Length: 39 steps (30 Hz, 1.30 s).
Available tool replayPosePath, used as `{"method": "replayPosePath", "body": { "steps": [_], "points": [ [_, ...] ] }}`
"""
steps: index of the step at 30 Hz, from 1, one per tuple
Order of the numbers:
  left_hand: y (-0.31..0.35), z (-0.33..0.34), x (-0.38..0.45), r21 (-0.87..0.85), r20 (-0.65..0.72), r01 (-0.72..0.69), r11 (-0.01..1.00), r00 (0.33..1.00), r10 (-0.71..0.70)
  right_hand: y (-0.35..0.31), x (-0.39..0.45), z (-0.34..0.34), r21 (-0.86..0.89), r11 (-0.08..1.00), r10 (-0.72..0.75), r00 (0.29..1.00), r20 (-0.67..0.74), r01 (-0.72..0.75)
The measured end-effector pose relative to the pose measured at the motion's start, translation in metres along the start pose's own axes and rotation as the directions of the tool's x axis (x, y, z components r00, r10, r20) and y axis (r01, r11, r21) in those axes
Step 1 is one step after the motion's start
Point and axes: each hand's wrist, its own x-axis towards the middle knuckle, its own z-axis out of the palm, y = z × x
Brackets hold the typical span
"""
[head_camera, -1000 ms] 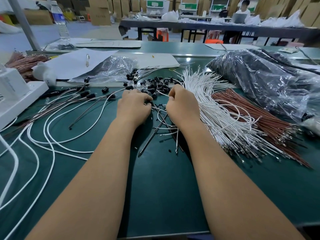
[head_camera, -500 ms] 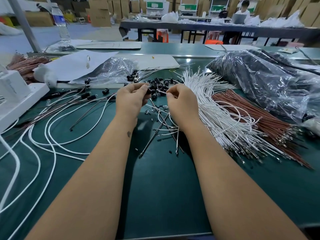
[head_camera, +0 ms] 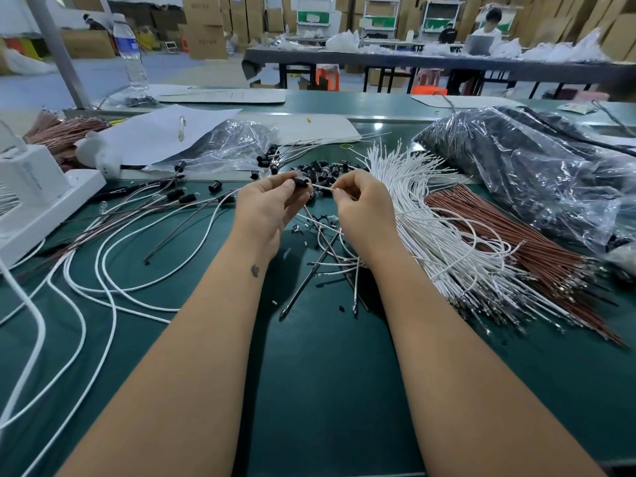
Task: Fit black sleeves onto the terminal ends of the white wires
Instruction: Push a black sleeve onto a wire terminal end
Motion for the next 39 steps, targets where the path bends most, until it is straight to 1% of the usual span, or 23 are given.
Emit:
{"method": "replayPosePath", "body": {
  "steps": [3,5,8,11,17,22,28,31,36,39],
  "points": [
    [0.0004,-0.0003,0.0005,-0.002,0.025,0.011,1.000,1.000,-0.011,0.0002,0.0005,0.0000,0.003,1.000,-0.001,1.000,0.000,0.001],
    [-0.0006,0.0011,-0.0014,0.001,0.071,0.015,1.000,0.997,-0.015,-0.0001,0.0002,0.0003,-0.005,1.000,-0.010,1.000,-0.006,0.010],
    [-0.0018,0.0036,-0.0041,-0.016,0.109,0.013,1.000,0.994,-0.011,0.0005,-0.0003,0.0003,-0.011,1.000,-0.010,0.999,-0.044,0.010],
    [-0.0012,0.0039,-0.0047,-0.041,0.115,0.006,0.999,0.993,-0.001,0.0021,-0.0001,0.0006,-0.021,1.000,-0.003,0.999,-0.053,0.002],
    [-0.0008,0.0033,-0.0042,-0.040,0.108,-0.024,0.999,0.994,0.028,0.0017,-0.0009,0.0020,-0.051,0.999,-0.007,1.000,-0.019,0.006],
    [-0.0007,0.0027,-0.0042,-0.016,0.090,-0.039,0.999,0.995,0.040,0.0019,-0.0004,0.0002,-0.029,0.999,-0.013,0.998,-0.057,0.012],
    [-0.0017,0.0019,-0.0049,0.060,0.163,-0.024,0.998,0.987,0.013,0.0017,-0.0002,0.0025,-0.045,0.999,-0.015,0.999,-0.051,0.013],
    [-0.0028,0.0001,-0.0040,0.102,0.177,-0.075,0.992,0.983,0.056,0.0020,0.0005,0.0029,-0.046,0.999,-0.010,0.998,-0.063,0.007],
    [-0.0067,0.0008,-0.0052,0.278,0.261,-0.219,0.935,0.954,0.146,0.0024,0.0016,0.0041,-0.043,0.999,0.007,0.998,-0.063,-0.009],
    [-0.0073,0.0015,-0.0067,0.307,0.267,-0.240,0.921,0.950,0.159,0.0020,0.0013,0.0038,-0.028,1.000,0.004,0.998,-0.065,-0.006]
  ]
}}
